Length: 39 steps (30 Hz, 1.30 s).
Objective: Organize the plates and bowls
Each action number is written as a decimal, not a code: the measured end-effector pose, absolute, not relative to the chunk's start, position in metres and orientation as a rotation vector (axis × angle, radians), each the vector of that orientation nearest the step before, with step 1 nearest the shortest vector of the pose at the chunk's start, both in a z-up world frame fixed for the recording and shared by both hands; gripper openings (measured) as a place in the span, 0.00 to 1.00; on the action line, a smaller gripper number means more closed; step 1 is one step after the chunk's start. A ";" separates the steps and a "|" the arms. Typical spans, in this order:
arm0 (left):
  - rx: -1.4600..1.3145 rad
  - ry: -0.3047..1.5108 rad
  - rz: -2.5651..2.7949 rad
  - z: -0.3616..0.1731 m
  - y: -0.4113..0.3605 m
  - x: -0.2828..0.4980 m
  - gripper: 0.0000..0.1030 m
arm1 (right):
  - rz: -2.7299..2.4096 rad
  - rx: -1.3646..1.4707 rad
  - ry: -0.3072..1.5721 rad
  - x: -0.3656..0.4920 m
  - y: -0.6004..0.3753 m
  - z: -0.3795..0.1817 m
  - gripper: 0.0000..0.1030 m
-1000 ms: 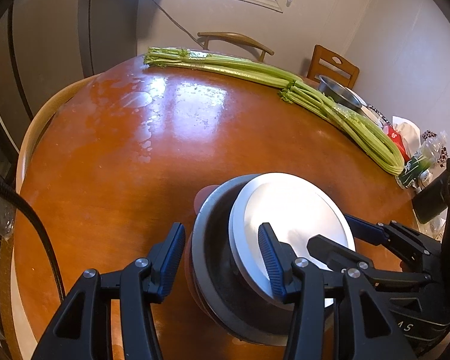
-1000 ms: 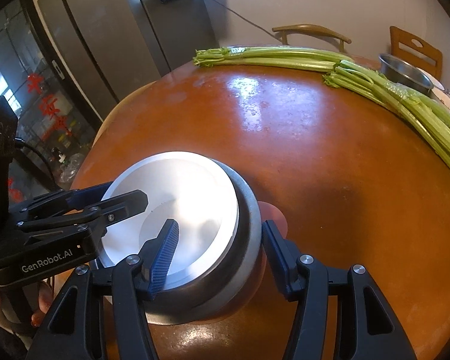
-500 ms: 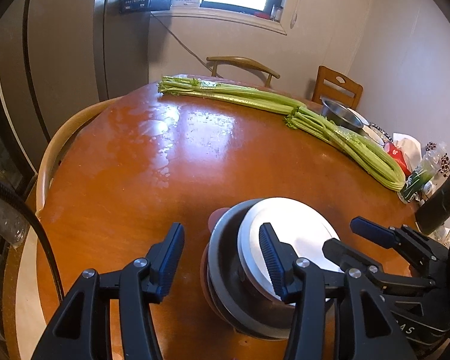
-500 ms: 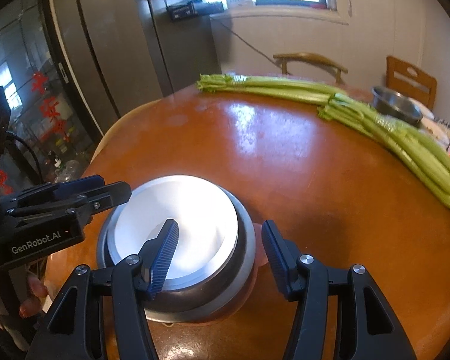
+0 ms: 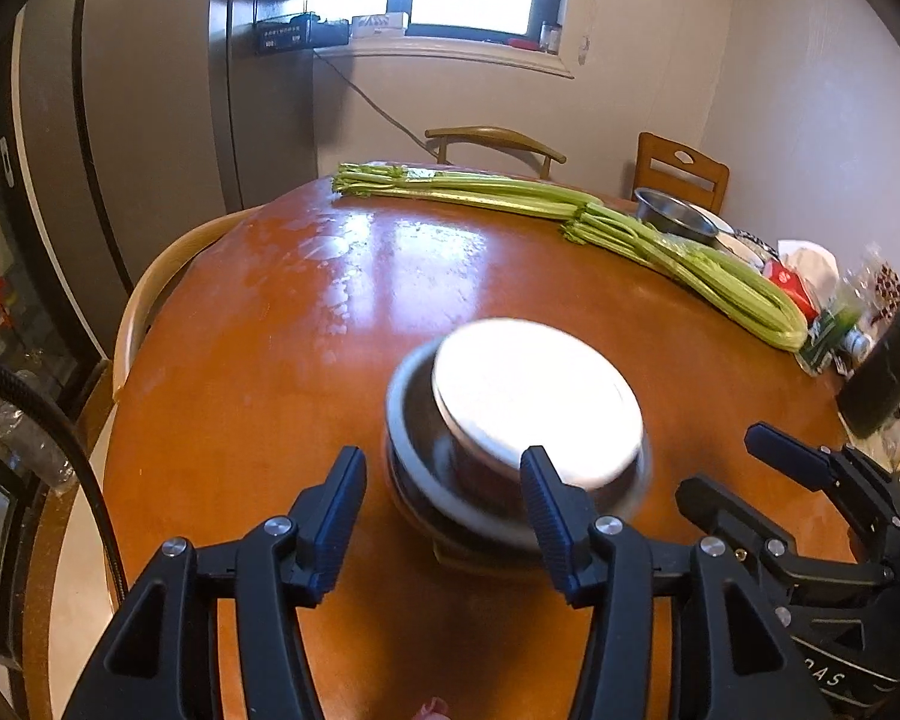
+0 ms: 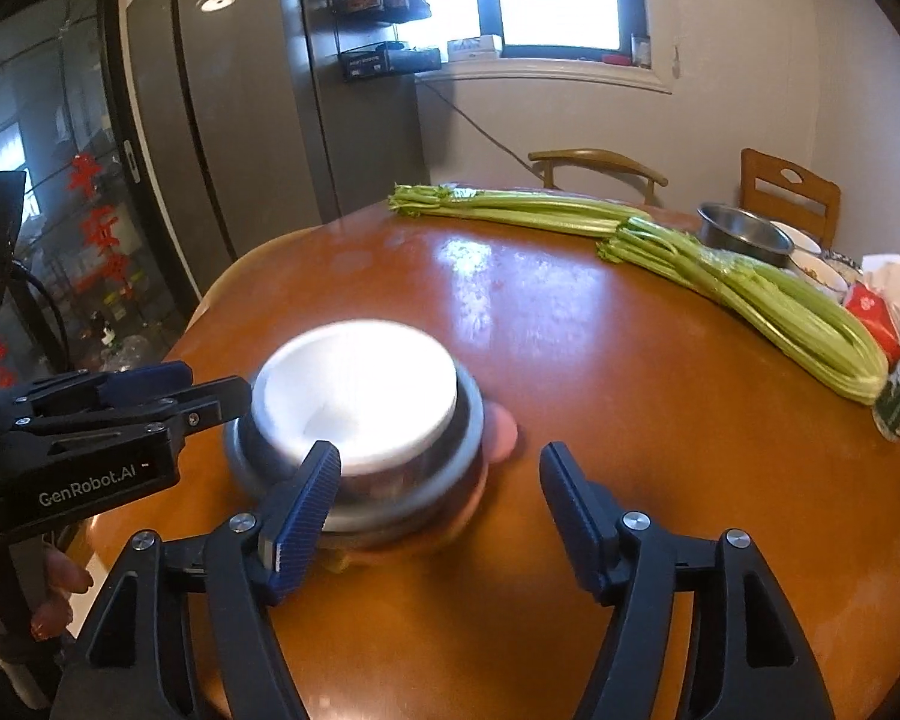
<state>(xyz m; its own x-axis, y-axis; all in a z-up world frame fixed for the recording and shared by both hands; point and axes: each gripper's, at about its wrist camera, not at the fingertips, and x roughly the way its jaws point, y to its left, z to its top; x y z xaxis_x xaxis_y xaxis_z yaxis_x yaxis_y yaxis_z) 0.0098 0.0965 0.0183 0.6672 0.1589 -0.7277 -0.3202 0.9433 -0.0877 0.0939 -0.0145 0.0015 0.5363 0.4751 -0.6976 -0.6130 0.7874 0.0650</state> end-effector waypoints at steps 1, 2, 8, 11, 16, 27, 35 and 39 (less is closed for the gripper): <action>-0.215 0.794 0.270 0.015 0.090 0.003 0.52 | 0.654 -0.198 0.765 0.088 -0.019 0.000 0.69; -0.215 0.795 0.268 0.013 0.085 -0.002 0.52 | 0.651 -0.200 0.765 0.081 -0.023 -0.002 0.69; -0.216 0.815 0.276 -0.006 0.058 -0.026 0.53 | 0.644 -0.212 0.765 0.049 -0.047 -0.013 0.70; -0.217 0.813 0.287 -0.010 0.050 -0.035 0.53 | 0.642 -0.210 0.766 0.037 -0.057 -0.017 0.70; -0.214 0.794 0.296 -0.009 0.044 -0.045 0.53 | 0.643 -0.202 0.751 0.023 -0.066 -0.016 0.70; -0.194 0.776 0.306 -0.008 0.042 -0.053 0.54 | 0.647 -0.203 0.743 0.013 -0.063 -0.018 0.70; -0.194 0.782 0.299 -0.011 0.042 -0.055 0.54 | 0.644 -0.202 0.756 0.011 -0.062 -0.023 0.70; -0.194 0.785 0.297 -0.013 0.042 -0.056 0.54 | 0.647 -0.203 0.754 0.010 -0.061 -0.024 0.70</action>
<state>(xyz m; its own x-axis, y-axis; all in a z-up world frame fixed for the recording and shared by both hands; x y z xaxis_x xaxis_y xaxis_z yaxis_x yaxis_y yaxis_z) -0.0561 0.0423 -0.0132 0.6692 0.1900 -0.7183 -0.3333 0.9408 -0.0616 0.0097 -0.0610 -0.0239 0.5472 0.4713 -0.6917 -0.6117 0.7892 0.0538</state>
